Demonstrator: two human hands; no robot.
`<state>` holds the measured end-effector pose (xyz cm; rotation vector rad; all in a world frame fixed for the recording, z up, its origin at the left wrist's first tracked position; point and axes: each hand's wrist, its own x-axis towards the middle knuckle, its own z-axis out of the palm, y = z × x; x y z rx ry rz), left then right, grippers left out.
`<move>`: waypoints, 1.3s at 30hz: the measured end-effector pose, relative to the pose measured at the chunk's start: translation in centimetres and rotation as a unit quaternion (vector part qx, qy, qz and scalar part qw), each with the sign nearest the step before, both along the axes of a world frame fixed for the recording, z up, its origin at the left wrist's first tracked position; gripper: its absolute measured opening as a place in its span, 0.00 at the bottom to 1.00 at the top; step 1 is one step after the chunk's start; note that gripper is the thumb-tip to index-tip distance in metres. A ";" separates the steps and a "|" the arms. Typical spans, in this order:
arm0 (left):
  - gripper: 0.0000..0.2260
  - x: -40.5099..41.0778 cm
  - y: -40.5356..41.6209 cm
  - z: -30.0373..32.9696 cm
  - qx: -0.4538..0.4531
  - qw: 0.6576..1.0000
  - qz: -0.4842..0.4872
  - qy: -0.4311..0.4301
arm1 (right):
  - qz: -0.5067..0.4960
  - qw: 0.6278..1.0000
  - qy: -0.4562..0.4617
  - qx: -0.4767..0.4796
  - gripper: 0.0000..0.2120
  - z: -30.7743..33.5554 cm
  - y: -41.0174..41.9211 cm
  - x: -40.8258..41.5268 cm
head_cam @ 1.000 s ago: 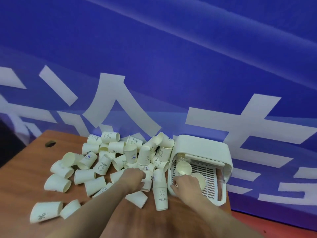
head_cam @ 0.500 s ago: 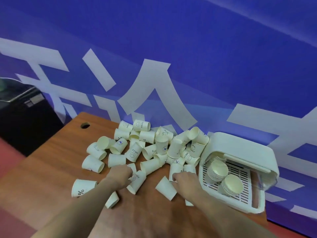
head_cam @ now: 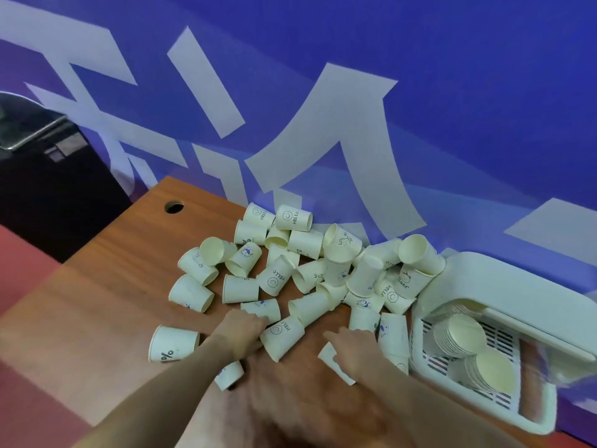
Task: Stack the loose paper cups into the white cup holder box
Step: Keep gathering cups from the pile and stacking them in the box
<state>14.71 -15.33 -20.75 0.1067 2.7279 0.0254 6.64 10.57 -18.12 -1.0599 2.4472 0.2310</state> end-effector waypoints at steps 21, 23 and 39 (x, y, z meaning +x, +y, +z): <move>0.11 -2.4 4.6 4.9 -0.021 0.997 -0.041 0.055 | -0.062 0.996 0.063 -0.016 0.16 5.6 4.3 1.3; 0.12 -2.6 6.2 6.1 -0.019 0.996 -0.050 0.067 | -0.076 0.993 0.081 -0.033 0.17 6.7 5.9 1.9; 0.14 -4.9 22.7 11.3 0.143 0.984 -0.020 0.108 | -0.206 0.962 0.149 -0.096 0.18 10.3 20.6 5.6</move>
